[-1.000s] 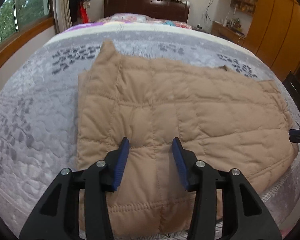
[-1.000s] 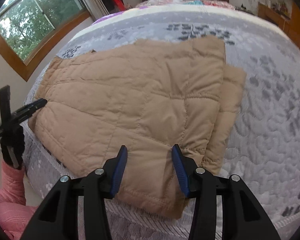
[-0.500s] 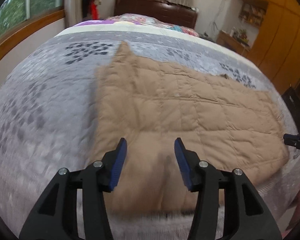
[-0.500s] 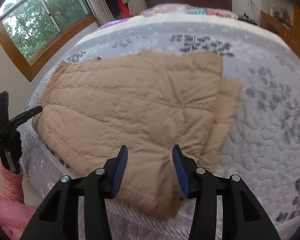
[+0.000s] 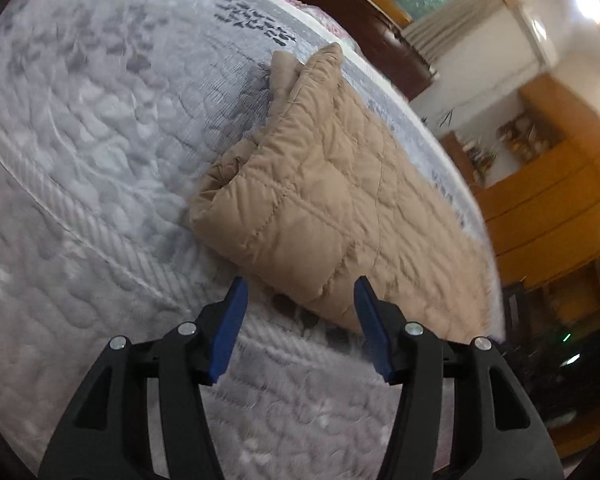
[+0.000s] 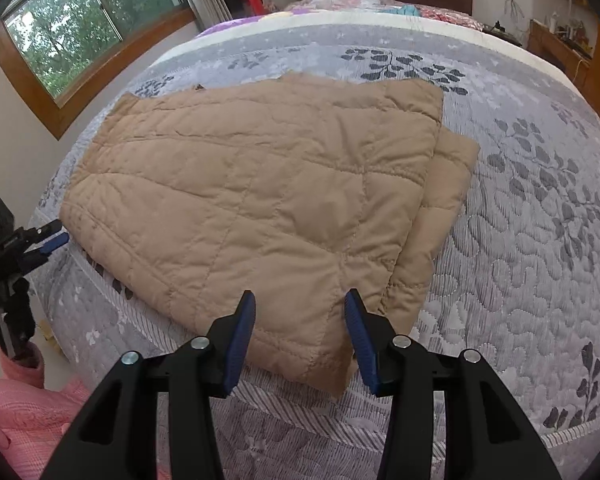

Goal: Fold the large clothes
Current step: 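Grasp the coat side with the left tool and fold it across the bundle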

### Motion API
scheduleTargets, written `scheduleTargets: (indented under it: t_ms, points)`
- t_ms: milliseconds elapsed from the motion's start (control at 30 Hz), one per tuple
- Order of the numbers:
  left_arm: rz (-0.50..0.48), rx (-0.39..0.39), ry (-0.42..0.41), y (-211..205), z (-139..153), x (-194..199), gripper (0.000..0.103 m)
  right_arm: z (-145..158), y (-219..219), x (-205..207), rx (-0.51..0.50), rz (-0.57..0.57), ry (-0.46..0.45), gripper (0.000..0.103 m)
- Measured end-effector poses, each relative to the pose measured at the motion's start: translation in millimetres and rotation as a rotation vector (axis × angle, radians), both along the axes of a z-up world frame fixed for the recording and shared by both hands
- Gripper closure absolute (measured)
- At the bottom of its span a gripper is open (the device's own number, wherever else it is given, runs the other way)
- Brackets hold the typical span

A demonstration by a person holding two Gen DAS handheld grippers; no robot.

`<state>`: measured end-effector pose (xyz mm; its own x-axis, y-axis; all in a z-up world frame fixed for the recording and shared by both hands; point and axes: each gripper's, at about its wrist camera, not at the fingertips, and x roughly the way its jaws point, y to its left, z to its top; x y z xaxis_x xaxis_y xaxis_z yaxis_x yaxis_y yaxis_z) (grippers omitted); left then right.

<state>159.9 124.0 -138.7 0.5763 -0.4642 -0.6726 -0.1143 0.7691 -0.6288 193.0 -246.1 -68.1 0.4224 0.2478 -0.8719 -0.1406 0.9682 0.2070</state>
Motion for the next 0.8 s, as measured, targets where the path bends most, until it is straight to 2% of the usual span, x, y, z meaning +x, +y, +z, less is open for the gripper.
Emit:
scheduleTargets:
  t_ms: [100, 200, 300, 467, 500, 567, 633, 800]
  points:
    - [0.054, -0.082, 0.003, 10, -11, 5, 0.048, -5, -3, 1, 0.011, 0.001, 0.008, 0.056]
    - [0.110, -0.133, -0.005, 16, -21, 8, 0.048, -10, -4, 4, 0.022, 0.002, 0.017, 0.056]
    - [0.139, -0.173, -0.010, 19, -29, 13, 0.047, -12, -4, 5, 0.024, 0.004, 0.022, 0.056]
    - [0.179, -0.187, -0.029, 16, -33, 19, 0.047, -14, -5, 8, 0.032, 0.007, 0.034, 0.057]
    - [0.194, -0.189, -0.026, 17, -34, 20, 0.049, -15, -6, 8, 0.034, 0.006, 0.036, 0.057]
    - [0.208, -0.167, -0.017, 22, -37, 28, 0.064, -17, -7, 9, 0.033, 0.008, 0.040, 0.057]
    - [0.214, -0.157, -0.012, 21, -40, 29, 0.072, -21, -7, 12, 0.025, 0.013, 0.046, 0.057]
    - [0.224, -0.154, 0.019, 17, -46, 30, 0.079, -31, 1, 18, -0.008, 0.015, 0.062, 0.058]
